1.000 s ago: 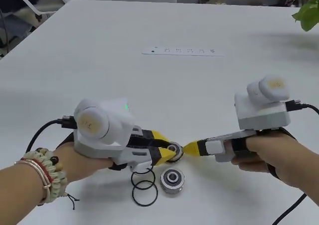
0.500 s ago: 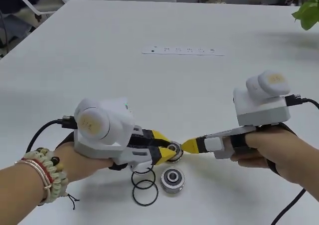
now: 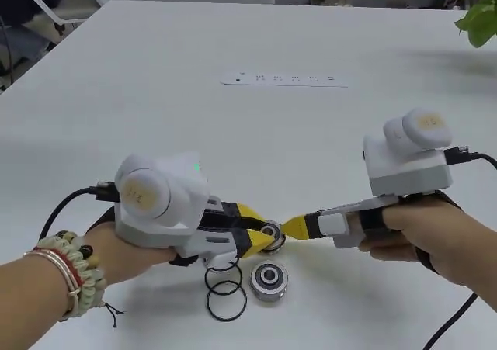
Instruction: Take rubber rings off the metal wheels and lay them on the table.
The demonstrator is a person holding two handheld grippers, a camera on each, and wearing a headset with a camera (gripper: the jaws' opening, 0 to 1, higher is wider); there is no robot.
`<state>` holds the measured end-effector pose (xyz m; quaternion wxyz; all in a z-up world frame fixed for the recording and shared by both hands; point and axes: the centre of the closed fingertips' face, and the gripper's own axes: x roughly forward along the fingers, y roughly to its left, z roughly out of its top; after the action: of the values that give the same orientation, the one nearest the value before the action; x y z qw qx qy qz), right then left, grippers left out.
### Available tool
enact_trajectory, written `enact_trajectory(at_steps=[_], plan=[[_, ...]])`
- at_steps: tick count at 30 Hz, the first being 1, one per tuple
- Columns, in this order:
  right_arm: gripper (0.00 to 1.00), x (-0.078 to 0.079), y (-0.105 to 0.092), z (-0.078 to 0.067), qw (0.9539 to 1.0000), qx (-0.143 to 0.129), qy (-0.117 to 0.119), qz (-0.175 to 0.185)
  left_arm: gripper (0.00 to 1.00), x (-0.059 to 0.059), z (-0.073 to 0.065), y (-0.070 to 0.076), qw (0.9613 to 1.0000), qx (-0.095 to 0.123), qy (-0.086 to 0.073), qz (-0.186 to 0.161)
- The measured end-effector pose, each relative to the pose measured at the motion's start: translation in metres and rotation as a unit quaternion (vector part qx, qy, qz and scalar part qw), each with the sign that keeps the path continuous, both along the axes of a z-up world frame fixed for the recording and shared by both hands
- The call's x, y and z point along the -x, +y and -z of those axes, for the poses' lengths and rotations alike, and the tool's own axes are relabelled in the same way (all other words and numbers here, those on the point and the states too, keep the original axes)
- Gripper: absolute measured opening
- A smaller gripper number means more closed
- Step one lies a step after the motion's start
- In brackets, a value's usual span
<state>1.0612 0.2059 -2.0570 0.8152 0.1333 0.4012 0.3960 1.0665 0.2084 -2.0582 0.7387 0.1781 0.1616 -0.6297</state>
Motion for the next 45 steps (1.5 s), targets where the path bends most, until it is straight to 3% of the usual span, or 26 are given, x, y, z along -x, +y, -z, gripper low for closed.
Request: enact_trajectory(at_steps=[21, 22, 23, 24, 25, 26, 27, 30, 33, 36, 45], plan=[[0.0, 0.0, 0.004, -0.002, 0.9999, -0.004, -0.005, -0.013, 0.08, 0.001, 0.001, -0.001, 1.0, 0.004, 0.003, 0.0], [0.0, -0.001, 0.005, -0.005, 0.9998, -0.012, -0.008, -0.014, 0.08, 0.001, 0.001, -0.001, 1.0, 0.004, 0.003, 0.001], [0.0, -0.001, 0.012, -0.014, 0.9989, -0.045, -0.008, -0.013, 0.08, 0.001, 0.001, -0.001, 1.0, 0.004, 0.003, 0.001], [0.0, 0.002, 0.015, -0.018, 0.9983, -0.055, -0.002, -0.021, 0.08, 0.001, 0.001, -0.002, 1.0, 0.005, 0.003, 0.0], [0.0, 0.001, 0.013, -0.012, 0.999, -0.025, -0.017, -0.032, 0.08, 0.001, 0.001, -0.002, 1.0, 0.005, 0.003, -0.001], [0.0, -0.005, 0.012, -0.013, 0.9978, -0.008, -0.054, -0.038, 0.08, 0.001, 0.0, -0.002, 1.0, 0.005, 0.003, -0.001], [0.0, 0.0, 0.013, -0.01, 0.9986, -0.001, -0.036, -0.038, 0.08, 0.001, 0.001, -0.002, 1.0, 0.005, 0.003, -0.001], [0.0, -0.002, 0.011, -0.008, 0.9992, -0.004, -0.027, -0.029, 0.08, 0.001, 0.001, -0.002, 1.0, 0.005, 0.004, -0.002], [0.0, -0.002, 0.006, -0.002, 0.999, 0.02, -0.028, -0.029, 0.08, 0.001, 0.0, -0.002, 1.0, 0.007, 0.004, -0.002], [0.0, -0.002, 0.004, 0.002, 0.999, 0.026, -0.025, -0.026, 0.08, 0.001, 0.0, -0.002, 0.9999, 0.006, 0.007, -0.006], [0.0, -0.006, 0.003, -0.002, 0.9994, 0.019, -0.026, -0.013, 0.11, 0.003, -0.002, -0.003, 0.9996, -0.024, 0.016, 0.005]])
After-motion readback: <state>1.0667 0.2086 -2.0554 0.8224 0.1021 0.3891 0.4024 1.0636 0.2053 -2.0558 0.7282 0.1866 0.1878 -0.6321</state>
